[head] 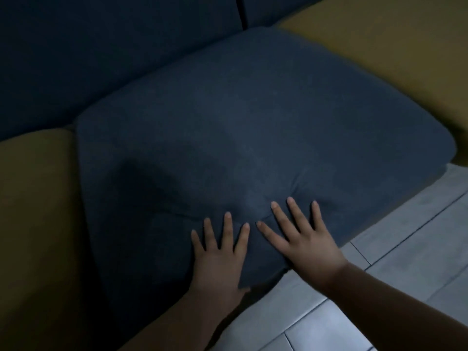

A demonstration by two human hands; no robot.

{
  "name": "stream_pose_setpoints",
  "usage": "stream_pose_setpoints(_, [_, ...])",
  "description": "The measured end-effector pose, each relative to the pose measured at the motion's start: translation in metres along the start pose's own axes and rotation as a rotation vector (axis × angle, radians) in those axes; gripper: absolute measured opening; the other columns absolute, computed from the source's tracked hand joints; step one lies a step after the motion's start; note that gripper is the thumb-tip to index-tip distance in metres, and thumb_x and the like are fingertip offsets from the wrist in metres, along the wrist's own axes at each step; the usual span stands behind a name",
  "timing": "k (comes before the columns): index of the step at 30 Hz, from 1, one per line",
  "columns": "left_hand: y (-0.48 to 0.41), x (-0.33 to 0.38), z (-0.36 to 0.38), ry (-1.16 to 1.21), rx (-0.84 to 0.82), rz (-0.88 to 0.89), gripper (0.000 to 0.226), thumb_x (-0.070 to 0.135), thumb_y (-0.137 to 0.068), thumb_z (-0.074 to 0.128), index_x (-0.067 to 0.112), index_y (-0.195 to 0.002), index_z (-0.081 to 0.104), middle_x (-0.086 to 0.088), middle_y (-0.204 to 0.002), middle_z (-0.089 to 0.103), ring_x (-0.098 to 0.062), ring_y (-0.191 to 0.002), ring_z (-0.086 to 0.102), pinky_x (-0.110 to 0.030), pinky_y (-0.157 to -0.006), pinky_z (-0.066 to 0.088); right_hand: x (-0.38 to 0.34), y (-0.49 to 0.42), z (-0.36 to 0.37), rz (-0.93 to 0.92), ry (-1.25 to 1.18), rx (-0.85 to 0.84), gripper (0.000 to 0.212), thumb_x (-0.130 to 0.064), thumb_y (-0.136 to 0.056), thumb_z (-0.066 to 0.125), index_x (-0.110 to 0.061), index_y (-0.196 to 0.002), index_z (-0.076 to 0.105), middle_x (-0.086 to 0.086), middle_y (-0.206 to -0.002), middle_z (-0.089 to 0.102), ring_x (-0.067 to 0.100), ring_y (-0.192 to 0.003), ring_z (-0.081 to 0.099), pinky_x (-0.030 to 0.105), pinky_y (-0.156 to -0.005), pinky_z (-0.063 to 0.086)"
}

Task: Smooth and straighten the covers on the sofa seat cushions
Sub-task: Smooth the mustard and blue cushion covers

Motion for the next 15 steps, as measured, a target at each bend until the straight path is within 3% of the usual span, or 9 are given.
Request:
stream_pose_setpoints(3, [0.015,0.0,0.002,0.093,0.052,-0.047,0.146,0.078,-0.035,0.076,0.019,-0.152,0.013,-0.022,-0.156,0.02,-0.056,-0.134,0.026,-0.07,-0.101,0.023,-0.003,0.013,-0.011,-0.009,-0.065,-0.018,0.126,-0.046,-0.04,0.092,-0.025,-0.148,0.03,0.024,-0.151,0.031,0.05,-0.135,0.029,0.076,-0.099,0.024])
stream_pose_setpoints(4, [0.02,0.003,0.001,0.108,0.088,-0.056,0.148,0.077,-0.026,0.077,0.019,-0.15,0.022,-0.021,-0.154,0.028,-0.055,-0.132,0.03,-0.069,-0.1,0.023,0.0,0.015,-0.016,-0.033,-0.055,-0.013,0.129,-0.049,-0.042,0.091,-0.025,-0.15,0.025,0.024,-0.153,0.026,0.05,-0.137,0.024,0.076,-0.1,0.023])
stream_pose_setpoints(6, [0.023,0.013,-0.005,0.135,0.117,-0.092,0.142,0.08,-0.028,0.071,0.019,-0.149,0.027,-0.02,-0.154,0.029,-0.052,-0.135,0.028,-0.066,-0.101,0.02,0.004,0.018,-0.02,-0.084,-0.053,-0.016,0.13,-0.053,-0.045,0.089,-0.026,-0.152,0.02,0.023,-0.156,0.018,0.049,-0.14,0.02,0.075,-0.103,0.02])
stream_pose_setpoints(9, [0.012,0.036,-0.026,0.237,0.177,-0.137,0.123,0.084,-0.048,0.041,0.016,-0.149,0.024,-0.016,-0.157,0.021,-0.042,-0.141,0.02,-0.066,-0.104,0.022,0.017,0.02,-0.031,-0.155,-0.078,0.035,0.114,-0.05,-0.06,0.08,-0.02,-0.153,0.022,0.02,-0.156,0.022,0.042,-0.141,0.024,0.067,-0.107,0.024])
stream_pose_setpoints(10, [0.007,0.048,-0.037,0.258,0.169,-0.113,0.121,0.083,-0.053,0.04,0.015,-0.151,0.02,-0.014,-0.159,0.015,-0.039,-0.144,0.014,-0.068,-0.106,0.022,0.025,0.021,-0.034,-0.163,-0.066,0.064,0.107,-0.047,-0.065,0.075,-0.015,-0.152,0.023,0.02,-0.156,0.024,0.039,-0.142,0.026,0.063,-0.108,0.025])
stream_pose_setpoints(12, [-0.01,0.071,-0.054,0.28,0.142,-0.085,0.122,0.079,-0.064,0.053,0.017,-0.154,-0.003,-0.009,-0.16,-0.014,-0.035,-0.146,-0.012,-0.07,-0.109,0.008,0.045,0.022,-0.034,-0.092,-0.043,0.058,0.107,-0.045,-0.066,0.075,-0.008,-0.151,0.023,0.022,-0.155,0.025,0.036,-0.143,0.026,0.059,-0.11,0.024])
stream_pose_setpoints(13, [-0.017,0.08,-0.058,0.284,0.054,-0.107,0.128,0.076,-0.066,0.06,0.021,-0.15,-0.018,-0.007,-0.156,-0.029,-0.036,-0.143,-0.025,-0.07,-0.108,-0.001,0.055,0.023,-0.033,-0.032,-0.03,0.017,0.115,-0.048,-0.062,0.079,-0.007,-0.151,0.02,0.023,-0.155,0.022,0.037,-0.143,0.023,0.06,-0.11,0.021])
stream_pose_setpoints(15, [-0.028,0.093,-0.062,0.233,-0.028,-0.158,0.137,0.071,-0.065,0.069,0.024,-0.143,-0.034,-0.008,-0.149,-0.042,-0.04,-0.138,-0.033,-0.073,-0.103,-0.006,0.068,0.026,-0.027,0.035,0.03,-0.09,0.127,-0.054,-0.063,0.079,-0.009,-0.152,0.001,0.023,-0.159,0.006,0.038,-0.147,0.007,0.064,-0.112,0.012])
Point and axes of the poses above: each hand's wrist, its own y-axis away from the middle knuckle, its own z-axis out of the palm, x = y × z, the point moved 3 cm from there along -y, towards the middle knuckle
